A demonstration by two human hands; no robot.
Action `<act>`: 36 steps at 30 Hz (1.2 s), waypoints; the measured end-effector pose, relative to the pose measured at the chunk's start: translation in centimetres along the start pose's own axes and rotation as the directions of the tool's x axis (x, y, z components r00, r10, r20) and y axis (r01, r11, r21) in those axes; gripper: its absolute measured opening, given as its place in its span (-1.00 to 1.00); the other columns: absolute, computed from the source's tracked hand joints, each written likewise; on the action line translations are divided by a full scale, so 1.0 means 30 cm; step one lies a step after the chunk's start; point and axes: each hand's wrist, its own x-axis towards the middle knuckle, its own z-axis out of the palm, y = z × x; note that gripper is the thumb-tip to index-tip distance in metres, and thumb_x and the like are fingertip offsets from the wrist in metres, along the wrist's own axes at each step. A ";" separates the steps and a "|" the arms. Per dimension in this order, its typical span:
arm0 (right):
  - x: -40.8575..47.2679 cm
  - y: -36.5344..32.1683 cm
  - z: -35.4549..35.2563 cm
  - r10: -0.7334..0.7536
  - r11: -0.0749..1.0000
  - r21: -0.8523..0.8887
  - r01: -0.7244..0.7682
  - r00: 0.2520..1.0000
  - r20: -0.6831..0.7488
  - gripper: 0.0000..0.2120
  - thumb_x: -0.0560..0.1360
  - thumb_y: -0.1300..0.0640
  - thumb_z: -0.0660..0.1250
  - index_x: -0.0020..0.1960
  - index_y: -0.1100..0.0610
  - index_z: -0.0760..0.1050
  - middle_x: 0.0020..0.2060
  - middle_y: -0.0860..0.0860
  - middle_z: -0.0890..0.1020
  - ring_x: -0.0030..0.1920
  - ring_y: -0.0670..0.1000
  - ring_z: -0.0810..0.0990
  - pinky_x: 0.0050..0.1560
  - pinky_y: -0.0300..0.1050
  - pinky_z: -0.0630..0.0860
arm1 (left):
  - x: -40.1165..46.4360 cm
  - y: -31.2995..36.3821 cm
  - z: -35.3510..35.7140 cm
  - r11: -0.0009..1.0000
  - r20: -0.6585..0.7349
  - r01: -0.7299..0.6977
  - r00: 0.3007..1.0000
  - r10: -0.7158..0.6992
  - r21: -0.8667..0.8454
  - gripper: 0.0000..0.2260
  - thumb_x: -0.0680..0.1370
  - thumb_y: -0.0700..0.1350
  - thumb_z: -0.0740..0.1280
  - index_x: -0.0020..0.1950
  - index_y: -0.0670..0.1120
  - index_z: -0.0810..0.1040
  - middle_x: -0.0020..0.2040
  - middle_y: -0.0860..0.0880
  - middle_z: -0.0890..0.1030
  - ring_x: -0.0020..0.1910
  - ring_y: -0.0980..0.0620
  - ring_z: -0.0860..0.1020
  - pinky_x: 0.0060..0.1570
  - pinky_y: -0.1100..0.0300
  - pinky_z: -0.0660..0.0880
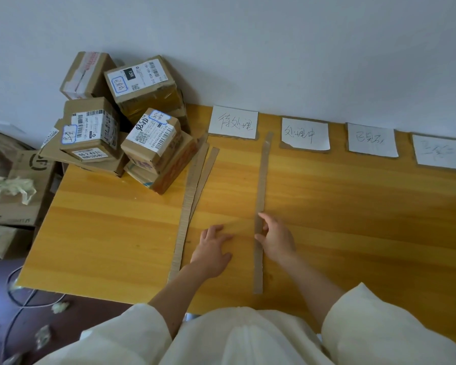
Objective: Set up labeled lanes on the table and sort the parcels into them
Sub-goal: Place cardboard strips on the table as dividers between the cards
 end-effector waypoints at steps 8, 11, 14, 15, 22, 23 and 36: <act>0.035 -0.017 -0.010 0.006 1.000 -0.011 -0.006 1.000 -0.003 -0.43 0.54 0.13 0.37 0.50 -0.05 0.28 0.14 -0.01 0.53 0.13 0.04 0.52 -0.01 -0.12 0.45 | -0.003 -0.008 0.003 1.000 0.034 0.000 0.999 0.000 0.012 -0.49 0.56 0.01 0.30 0.49 0.09 0.28 0.52 0.04 0.05 0.50 -0.04 0.03 0.41 0.07 0.27; 0.034 -0.026 -0.016 0.018 1.000 -0.021 -0.018 1.000 -0.010 -0.43 0.53 0.11 0.38 0.49 -0.03 0.28 0.15 -0.01 0.53 0.13 0.03 0.52 -0.03 -0.13 0.44 | -0.003 -0.007 -0.001 1.000 0.054 0.004 0.999 -0.005 0.019 -0.49 0.56 0.01 0.30 0.49 0.09 0.28 0.52 0.05 0.04 0.50 -0.04 0.02 0.40 0.06 0.28; 0.017 -0.055 -0.024 0.002 1.000 -0.023 -0.004 0.997 -0.074 -0.54 0.55 0.04 0.35 0.42 -0.01 0.35 0.10 -0.03 0.55 0.08 0.01 0.54 -0.08 -0.13 0.44 | -0.003 -0.010 -0.024 0.997 0.007 -0.004 1.000 0.005 -0.082 -0.56 0.57 -0.01 0.29 0.45 0.08 0.35 0.49 0.04 0.21 0.49 -0.02 0.15 0.37 0.06 0.33; 0.010 -0.072 -0.024 -0.010 1.000 -0.010 0.009 0.995 -0.096 -0.59 0.56 0.02 0.34 0.38 -0.01 0.39 0.08 -0.04 0.55 0.04 0.01 0.55 -0.10 -0.13 0.45 | -0.006 -0.015 -0.037 0.990 -0.056 -0.016 0.998 0.008 -0.142 -0.60 0.57 -0.04 0.28 0.42 0.07 0.39 0.45 0.04 0.31 0.45 -0.01 0.23 0.33 0.08 0.36; -0.029 -0.252 0.059 -0.087 0.989 0.119 0.088 0.996 -0.014 -0.76 0.58 -0.08 0.28 0.16 0.02 0.53 -0.04 -0.10 0.60 -0.15 -0.09 0.55 -0.29 -0.26 0.44 | -0.067 -0.197 -0.135 0.955 -0.432 0.071 0.881 -0.195 -0.288 -0.68 0.56 -0.20 0.25 0.28 0.05 0.52 0.30 0.02 0.50 0.31 0.00 0.40 0.15 0.14 0.42; -0.034 -0.281 0.078 -0.092 0.987 0.137 0.089 0.996 0.019 -0.76 0.58 -0.09 0.27 0.15 0.03 0.53 -0.04 -0.10 0.59 -0.13 -0.08 0.56 -0.28 -0.27 0.44 | -0.074 -0.242 -0.140 0.955 -0.433 0.108 0.874 -0.223 -0.275 -0.66 0.55 -0.22 0.25 0.28 0.06 0.52 0.31 0.02 0.50 0.31 -0.02 0.39 0.15 0.11 0.44; -0.036 -0.584 0.286 0.205 0.977 0.050 -0.206 0.978 0.038 -0.47 0.47 -0.17 0.40 0.29 0.11 0.40 0.16 0.05 0.60 0.15 0.10 0.60 -0.09 -0.10 0.47 | -0.113 -0.445 -0.143 0.980 -0.326 0.198 0.924 -0.199 -0.038 -0.48 0.51 -0.13 0.36 0.44 0.14 0.34 0.50 0.02 0.18 0.46 -0.06 0.16 0.38 0.06 0.27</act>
